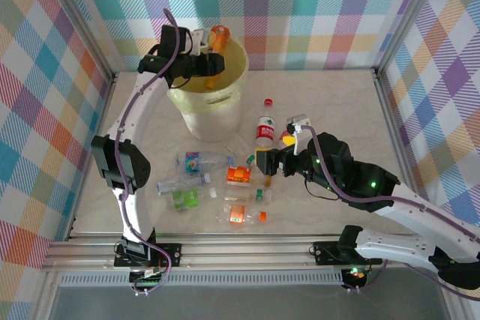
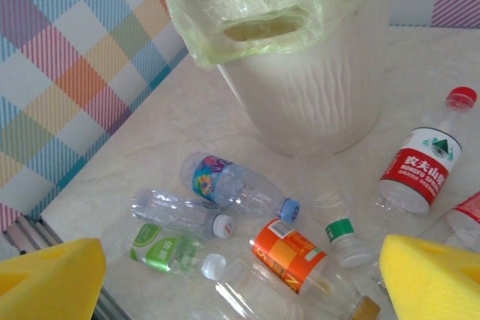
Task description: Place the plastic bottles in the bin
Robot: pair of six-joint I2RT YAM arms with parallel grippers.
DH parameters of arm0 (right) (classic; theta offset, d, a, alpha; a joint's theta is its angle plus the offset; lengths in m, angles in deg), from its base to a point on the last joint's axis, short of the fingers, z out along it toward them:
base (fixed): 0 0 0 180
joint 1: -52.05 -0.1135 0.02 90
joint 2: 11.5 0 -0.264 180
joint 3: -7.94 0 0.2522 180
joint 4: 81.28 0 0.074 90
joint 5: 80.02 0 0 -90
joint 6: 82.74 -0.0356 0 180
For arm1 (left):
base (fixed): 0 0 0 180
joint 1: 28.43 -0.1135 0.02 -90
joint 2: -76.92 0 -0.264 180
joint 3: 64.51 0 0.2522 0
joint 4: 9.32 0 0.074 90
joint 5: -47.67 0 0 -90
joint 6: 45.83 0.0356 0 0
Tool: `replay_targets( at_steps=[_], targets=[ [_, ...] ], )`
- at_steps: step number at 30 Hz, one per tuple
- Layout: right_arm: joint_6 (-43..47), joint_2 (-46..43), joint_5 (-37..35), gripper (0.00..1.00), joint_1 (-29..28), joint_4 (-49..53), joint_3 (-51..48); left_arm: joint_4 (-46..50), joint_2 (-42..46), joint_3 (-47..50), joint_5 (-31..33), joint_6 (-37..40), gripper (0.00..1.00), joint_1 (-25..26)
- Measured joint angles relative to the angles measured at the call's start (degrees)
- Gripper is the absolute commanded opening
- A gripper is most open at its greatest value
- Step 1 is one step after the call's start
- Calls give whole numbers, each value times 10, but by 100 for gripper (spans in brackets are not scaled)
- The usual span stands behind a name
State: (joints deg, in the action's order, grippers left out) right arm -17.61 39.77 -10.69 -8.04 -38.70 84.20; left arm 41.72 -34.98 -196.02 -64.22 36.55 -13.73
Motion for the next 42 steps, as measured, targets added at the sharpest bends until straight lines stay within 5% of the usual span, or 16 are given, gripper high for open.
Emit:
replay_targets(
  at_steps=[13, 32, 42],
  targets=[
    [-46, -30, -64, 93, 0, 34, -27, -9, 17, 92, 5, -1, 69, 0],
    [-155, -59, -97, 88, 0, 115, -78, -11, 84, 95, 3, -2, 95, 0],
    [-115, -21, 43, 85, 0, 104, -99, -1, 181, 114, -47, -2, 100, 0]
  ],
)
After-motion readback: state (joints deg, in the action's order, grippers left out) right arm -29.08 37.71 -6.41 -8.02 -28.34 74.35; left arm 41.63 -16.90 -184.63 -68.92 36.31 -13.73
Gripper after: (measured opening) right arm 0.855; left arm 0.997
